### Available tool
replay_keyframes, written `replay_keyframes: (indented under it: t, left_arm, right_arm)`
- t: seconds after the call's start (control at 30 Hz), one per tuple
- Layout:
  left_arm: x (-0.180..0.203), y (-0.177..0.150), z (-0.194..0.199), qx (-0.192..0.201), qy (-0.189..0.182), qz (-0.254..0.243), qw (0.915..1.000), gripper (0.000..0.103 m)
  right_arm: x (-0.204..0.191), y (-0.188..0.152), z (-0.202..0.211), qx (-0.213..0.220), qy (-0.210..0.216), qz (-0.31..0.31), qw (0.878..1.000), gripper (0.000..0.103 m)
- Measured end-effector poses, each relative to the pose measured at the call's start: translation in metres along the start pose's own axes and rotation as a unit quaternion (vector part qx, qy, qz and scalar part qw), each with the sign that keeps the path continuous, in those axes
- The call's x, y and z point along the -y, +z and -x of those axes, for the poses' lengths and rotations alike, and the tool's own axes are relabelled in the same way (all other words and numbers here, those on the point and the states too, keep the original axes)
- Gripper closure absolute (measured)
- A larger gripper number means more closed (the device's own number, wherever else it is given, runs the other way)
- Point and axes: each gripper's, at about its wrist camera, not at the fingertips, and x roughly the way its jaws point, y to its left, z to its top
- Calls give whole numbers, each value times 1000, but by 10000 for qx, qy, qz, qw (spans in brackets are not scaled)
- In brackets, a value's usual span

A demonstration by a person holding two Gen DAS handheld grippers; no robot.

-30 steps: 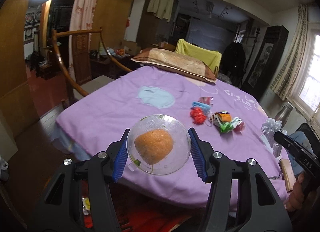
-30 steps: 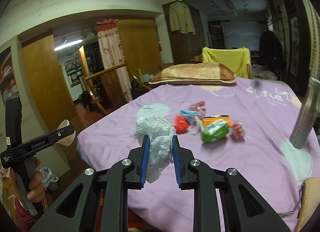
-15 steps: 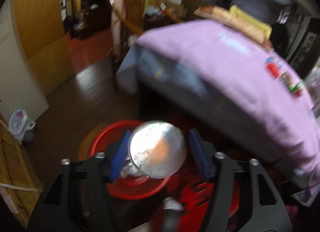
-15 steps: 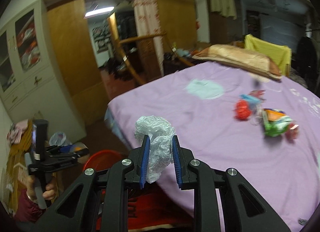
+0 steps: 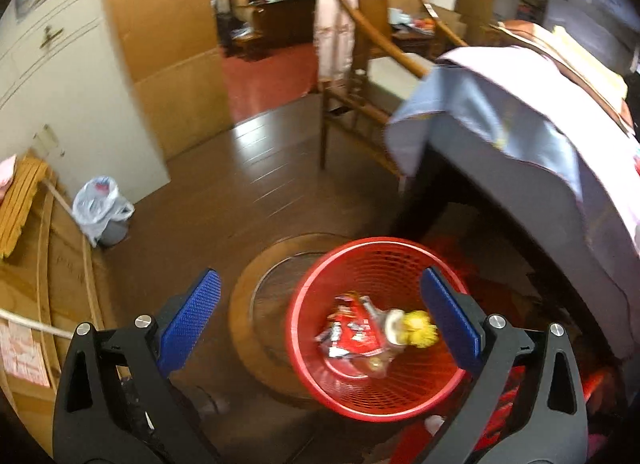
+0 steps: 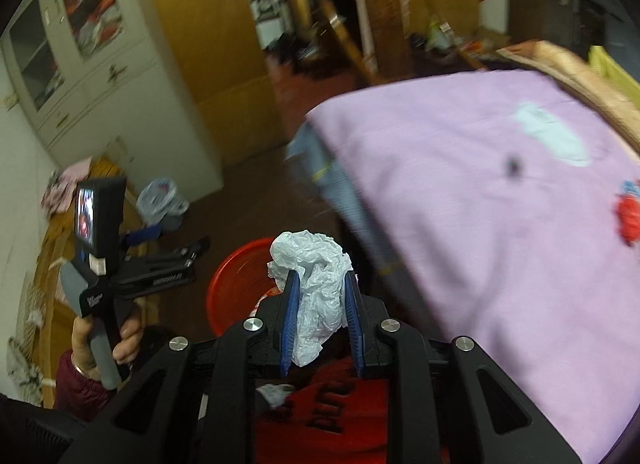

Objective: Collect trash
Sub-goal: 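Open the left tool to drop the cup while the right drops the tissue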

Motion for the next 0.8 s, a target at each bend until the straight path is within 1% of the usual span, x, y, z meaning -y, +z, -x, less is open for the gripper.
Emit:
replay_keyframes:
  t: [0.1,0.2,0.27,0.3,0.33,0.37,0.43,0.53,0.63,0.8]
  left_arm:
    - [-19,2,-8,-64,109,252,9996,7]
    - [-40,0,-14,-95,298,477,9984,7]
    - [-50,0,-19,-147,354,594,9975,7]
    - [-55,0,-22,-169,358,641,9972,7]
    - [-59,-1,-24,-197,357,703,9967,7]
    - [-64,-3,-25,-229,347,768,9962,7]
    - [-70,-4,-29,-277,324,855,9954,7]
    - [-74,-6,-31,-294,316,879,9952,7]
    - [-71,-6,-31,-266,363,818,9956,7]
    - [-59,-5,-26,-217,352,677,9969,7]
  right_arm:
    - [-21,6,-29,-303,224,180,9991,79]
    - [-42,10,-55,-553,382,362,9971,79]
    - [-53,12,-69,-698,460,461,9954,79]
    - [-57,13,-75,-754,487,494,9947,77]
    - [-62,13,-83,-841,536,536,9936,69]
    - [-66,12,-89,-887,568,557,9929,66]
    - [-73,13,-97,-942,574,592,9921,55]
    - [-74,15,-100,-980,632,532,9917,53]
    - [-70,17,-99,-942,562,456,9929,53]
    - [-55,17,-86,-826,497,360,9947,52]
